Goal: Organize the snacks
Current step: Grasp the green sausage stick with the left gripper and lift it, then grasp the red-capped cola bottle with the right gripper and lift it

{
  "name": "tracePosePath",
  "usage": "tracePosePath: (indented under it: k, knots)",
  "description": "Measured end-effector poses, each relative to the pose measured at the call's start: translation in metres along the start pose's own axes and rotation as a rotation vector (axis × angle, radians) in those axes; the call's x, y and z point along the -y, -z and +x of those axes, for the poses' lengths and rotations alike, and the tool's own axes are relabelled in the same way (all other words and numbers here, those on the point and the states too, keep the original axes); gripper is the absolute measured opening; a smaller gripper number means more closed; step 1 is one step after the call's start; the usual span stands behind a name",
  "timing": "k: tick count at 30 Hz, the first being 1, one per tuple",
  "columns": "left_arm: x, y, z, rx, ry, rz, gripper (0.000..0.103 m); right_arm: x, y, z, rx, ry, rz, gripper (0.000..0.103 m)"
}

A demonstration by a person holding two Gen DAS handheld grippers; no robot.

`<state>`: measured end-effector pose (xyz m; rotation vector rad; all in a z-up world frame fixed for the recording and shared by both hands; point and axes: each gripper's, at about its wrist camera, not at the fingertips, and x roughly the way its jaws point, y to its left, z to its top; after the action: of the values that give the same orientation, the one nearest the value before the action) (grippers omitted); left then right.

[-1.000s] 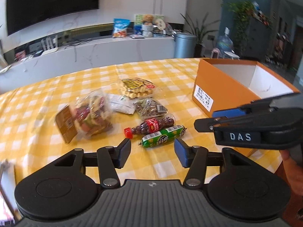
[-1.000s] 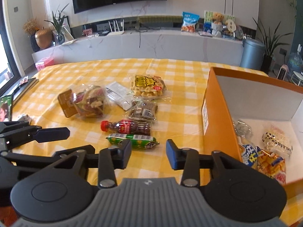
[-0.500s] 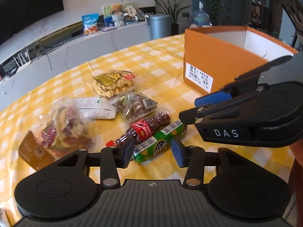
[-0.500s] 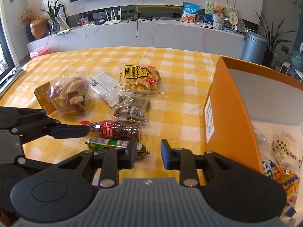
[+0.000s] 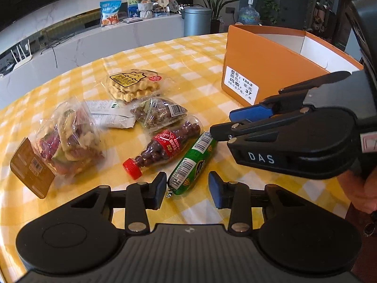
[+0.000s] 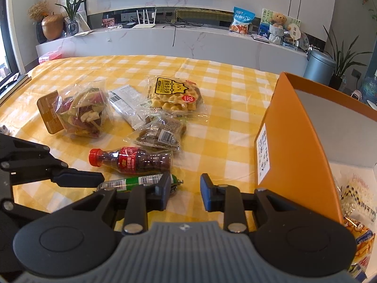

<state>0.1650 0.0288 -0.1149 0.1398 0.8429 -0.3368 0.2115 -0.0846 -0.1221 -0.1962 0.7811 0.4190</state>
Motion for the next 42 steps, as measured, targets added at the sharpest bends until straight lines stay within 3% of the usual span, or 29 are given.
tracePosePath:
  k: [10, 12, 13, 17, 25, 31, 42]
  knots:
    - [0.011, -0.010, 0.027, 0.009, 0.005, 0.024, 0.046, -0.001, 0.001, -0.001, -0.008, 0.001, -0.006, 0.026]
    - [0.015, -0.010, 0.027, 0.016, -0.004, 0.034, 0.043, -0.001, 0.001, -0.001, -0.009, 0.002, -0.005, 0.026]
    - [0.015, -0.010, 0.026, 0.016, -0.002, 0.031, 0.034, -0.001, 0.000, -0.001, -0.010, 0.000, -0.003, 0.026]
    - [0.017, -0.007, 0.023, 0.020, -0.009, 0.009, 0.026, -0.002, 0.000, 0.000, -0.013, 0.010, 0.005, 0.030]
    - [0.013, 0.005, -0.006, 0.068, -0.056, -0.095, 0.025, -0.003, 0.001, -0.007, -0.004, 0.018, 0.001, 0.032]
    - [-0.009, 0.010, -0.036, 0.100, -0.130, -0.195, 0.025, -0.007, -0.009, -0.005, 0.011, -0.002, -0.046, 0.033]
    - [-0.035, 0.017, -0.032, 0.073, -0.158, -0.261, 0.025, -0.031, -0.020, 0.014, -0.002, -0.072, -0.225, 0.039]
